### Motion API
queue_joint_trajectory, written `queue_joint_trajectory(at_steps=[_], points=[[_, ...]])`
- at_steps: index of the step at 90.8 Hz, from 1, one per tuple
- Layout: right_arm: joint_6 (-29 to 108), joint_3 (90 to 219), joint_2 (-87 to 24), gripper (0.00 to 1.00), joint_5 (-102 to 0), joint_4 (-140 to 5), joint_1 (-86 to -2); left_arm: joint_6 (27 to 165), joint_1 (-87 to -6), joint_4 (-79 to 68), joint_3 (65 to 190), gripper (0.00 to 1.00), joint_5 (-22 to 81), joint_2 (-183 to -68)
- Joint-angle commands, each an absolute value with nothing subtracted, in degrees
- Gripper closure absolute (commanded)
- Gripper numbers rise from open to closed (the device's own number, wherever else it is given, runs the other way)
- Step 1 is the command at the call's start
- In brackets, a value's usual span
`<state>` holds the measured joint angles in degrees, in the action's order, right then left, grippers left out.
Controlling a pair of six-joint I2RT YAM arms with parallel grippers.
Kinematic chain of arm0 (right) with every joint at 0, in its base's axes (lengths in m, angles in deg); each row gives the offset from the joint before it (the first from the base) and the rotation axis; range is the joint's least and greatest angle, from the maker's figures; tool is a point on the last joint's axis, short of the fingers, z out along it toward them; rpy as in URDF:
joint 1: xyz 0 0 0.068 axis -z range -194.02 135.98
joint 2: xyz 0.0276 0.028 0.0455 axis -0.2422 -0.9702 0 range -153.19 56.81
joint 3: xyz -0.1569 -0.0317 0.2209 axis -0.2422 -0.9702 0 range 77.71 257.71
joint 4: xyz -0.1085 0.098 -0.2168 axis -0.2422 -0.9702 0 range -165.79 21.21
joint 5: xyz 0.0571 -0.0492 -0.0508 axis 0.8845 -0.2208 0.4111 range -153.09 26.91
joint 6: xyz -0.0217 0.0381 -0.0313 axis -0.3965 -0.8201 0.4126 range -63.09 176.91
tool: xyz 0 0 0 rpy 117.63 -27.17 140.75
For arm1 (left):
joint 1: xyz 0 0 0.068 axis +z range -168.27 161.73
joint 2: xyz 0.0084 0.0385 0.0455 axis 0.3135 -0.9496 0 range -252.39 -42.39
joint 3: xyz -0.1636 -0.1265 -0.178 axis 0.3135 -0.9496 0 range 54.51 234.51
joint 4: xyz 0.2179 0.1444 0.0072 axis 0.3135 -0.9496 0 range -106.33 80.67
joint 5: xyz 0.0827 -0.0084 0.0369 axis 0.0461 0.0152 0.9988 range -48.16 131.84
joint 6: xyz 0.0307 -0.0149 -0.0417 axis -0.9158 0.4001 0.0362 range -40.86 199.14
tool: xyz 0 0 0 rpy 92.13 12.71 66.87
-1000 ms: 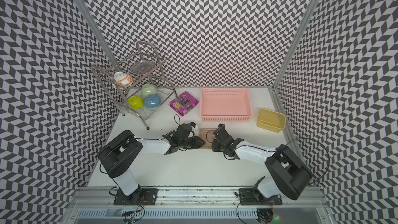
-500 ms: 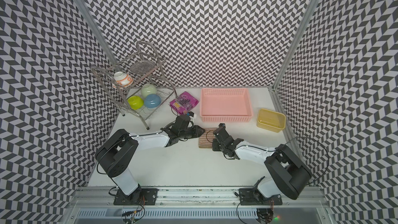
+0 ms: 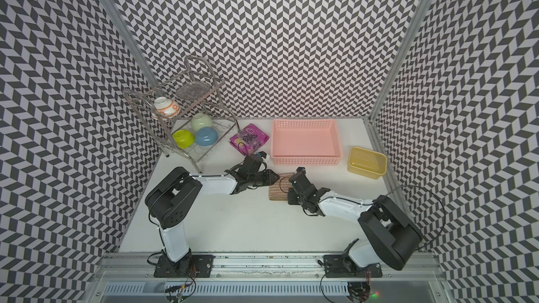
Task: Fold the square dishcloth
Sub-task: Smooth out the cleaning item at the center of the board, then reset both arms
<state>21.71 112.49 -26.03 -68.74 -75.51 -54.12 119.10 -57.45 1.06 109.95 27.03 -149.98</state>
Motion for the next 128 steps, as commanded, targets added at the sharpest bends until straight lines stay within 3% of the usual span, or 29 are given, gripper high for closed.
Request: queue_joint_trajectory(at_steps=[1,24,35,47,67,83,94,123,128], points=[[21.1,111.4,-25.5,0.88,-69.5,-73.8,-54.1,117.7,-56.8,1.6,111.5,0.74,27.1,-151.4],[21.6,111.6,-24.2,0.88,-69.4,-73.7,-54.1,116.9,-56.5,2.3,112.0,0.71,25.6,-150.5],[22.2,113.0,-23.2,0.83,-69.8,-74.3,-54.1,116.6,-56.5,3.3,111.2,0.67,25.4,-147.2],[22.8,114.6,-21.2,0.77,-71.2,-75.6,-54.1,116.0,-56.5,3.1,110.4,0.54,26.1,-142.3],[24.1,116.6,-16.0,0.59,-75.7,-78.3,-53.3,115.3,-56.5,0.3,108.0,0.33,31.0,-133.6],[24.5,116.7,-11.0,0.45,-79.4,-80.3,-49.2,114.6,-56.2,-1.5,103.2,0.01,40.0,-124.6],[25.2,115.9,-7.9,0.37,-80.4,-80.7,-45.7,113.3,-55.5,-2.5,98.7,0.00,47.0,-118.6],[27.2,111.7,2.1,0.01,-87.8,-76.8,-40.5,113.7,-53.7,-3.3,87.4,0.00,68.5,-102.6],[27.5,111.9,2.6,0.00,-89.0,-76.8,-39.7,114.6,-53.1,-4.4,86.2,0.00,72.8,-101.0]])
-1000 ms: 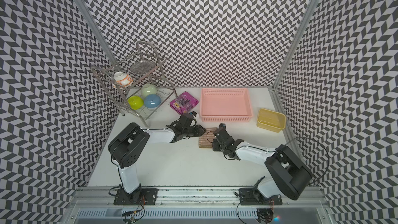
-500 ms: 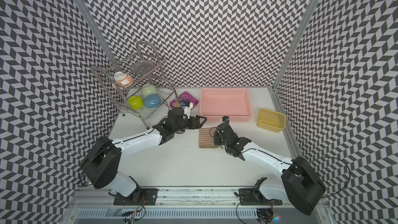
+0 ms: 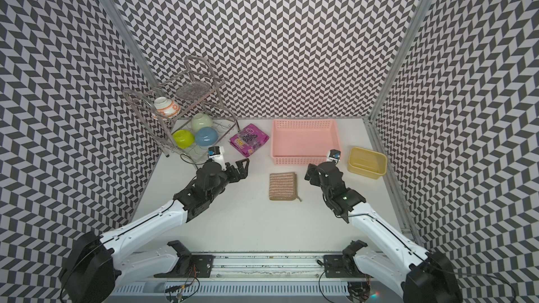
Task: Fold the square dishcloth
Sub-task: Reset both arms
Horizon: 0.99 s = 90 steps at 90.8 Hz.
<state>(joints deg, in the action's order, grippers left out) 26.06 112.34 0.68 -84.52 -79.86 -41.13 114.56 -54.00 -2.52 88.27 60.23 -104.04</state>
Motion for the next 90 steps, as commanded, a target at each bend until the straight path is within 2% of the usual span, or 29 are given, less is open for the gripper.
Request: queue_joint_trajectory(at_steps=[1,14,39,77,90], points=[[27.6,111.9,2.6,0.00,-89.1,-76.8,-39.5,114.7,-52.9,-4.6,86.1,0.00,73.5,-100.7],[28.1,112.9,1.8,0.00,-91.2,-76.0,-37.2,116.1,-49.8,-6.0,84.4,0.00,80.4,-97.5],[32.8,111.4,-1.0,0.00,-96.5,-66.9,-33.6,112.8,-41.6,2.7,80.0,0.00,80.7,-97.2],[47.1,99.4,-3.8,0.00,-97.2,-38.1,-27.0,102.9,-24.7,18.7,77.8,0.00,62.9,-106.4],[47.0,99.1,-7.6,0.00,-88.7,-35.4,-20.6,99.2,-22.4,23.4,77.7,0.00,60.0,-110.0]])
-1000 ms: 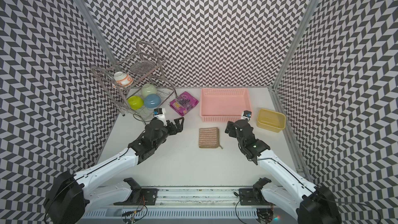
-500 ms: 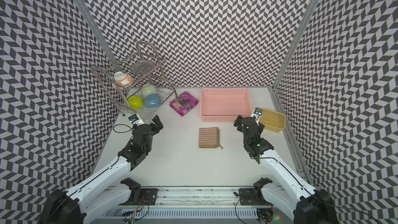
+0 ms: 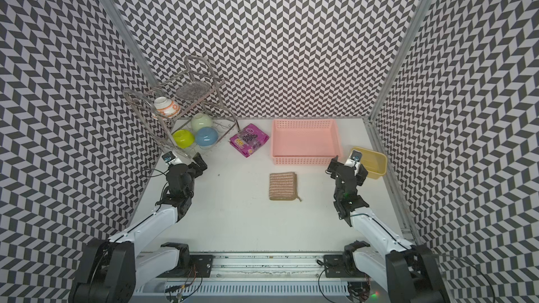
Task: Fold the square dishcloth
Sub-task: Reset both arms
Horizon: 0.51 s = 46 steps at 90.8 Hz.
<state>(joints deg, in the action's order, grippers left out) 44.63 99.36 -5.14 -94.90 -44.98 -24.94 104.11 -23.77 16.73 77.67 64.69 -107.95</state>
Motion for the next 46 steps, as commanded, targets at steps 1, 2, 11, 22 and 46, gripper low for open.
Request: queue_joint_trajectory(at_steps=[1,2,11,22,46], points=[[47.1,98.8,-7.9,0.00,-88.1,-34.6,-20.0,99.1,-22.4,23.6,77.6,0.00,59.9,-110.2],[47.1,98.4,-8.4,0.00,-88.1,-33.7,-19.6,98.9,-22.2,23.8,77.6,0.00,59.8,-110.5],[47.9,94.4,-11.0,0.00,-81.2,-23.4,-16.0,97.8,-21.4,27.3,77.1,0.00,58.5,-112.1],[47.7,91.8,-15.3,0.00,-76.2,-14.5,-12.9,96.8,-20.9,31.3,76.5,0.00,56.2,-113.1],[46.4,88.4,-20.3,0.00,-65.7,-3.9,-7.2,92.9,-20.1,34.3,76.1,0.00,54.9,-114.1]])
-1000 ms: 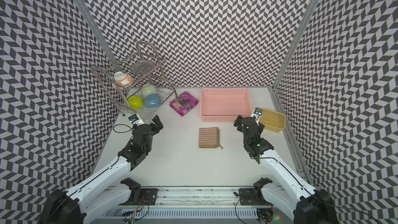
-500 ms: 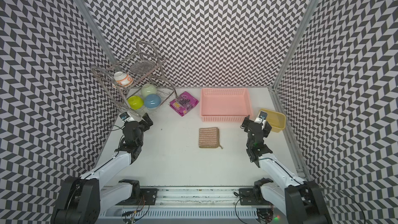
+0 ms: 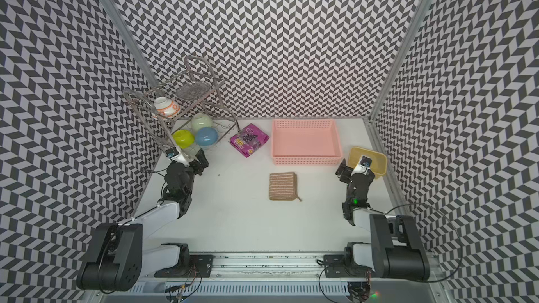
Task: Fold the square dishcloth
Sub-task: Reset both arms
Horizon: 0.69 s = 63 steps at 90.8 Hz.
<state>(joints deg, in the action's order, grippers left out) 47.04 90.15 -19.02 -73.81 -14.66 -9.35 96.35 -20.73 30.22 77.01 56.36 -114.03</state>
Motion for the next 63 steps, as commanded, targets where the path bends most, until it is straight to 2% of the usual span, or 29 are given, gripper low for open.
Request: queue_joint_trajectory(at_steps=[1,11,36,63], points=[[46.3,88.3,-20.5,0.00,-65.2,-3.5,-7.0,92.7,-20.1,34.4,76.0,0.00,54.9,-114.1],[46.4,88.0,-23.5,0.00,-60.7,1.7,-6.4,89.5,-19.7,38.7,73.8,0.00,54.7,-114.2],[51.3,89.9,-25.4,0.00,-49.4,0.0,-6.3,82.4,-18.8,52.5,67.8,0.00,51.2,-117.3],[55.5,90.9,-27.3,0.00,-39.5,4.6,-6.4,80.2,-18.5,58.2,68.8,0.00,45.7,-126.2]])
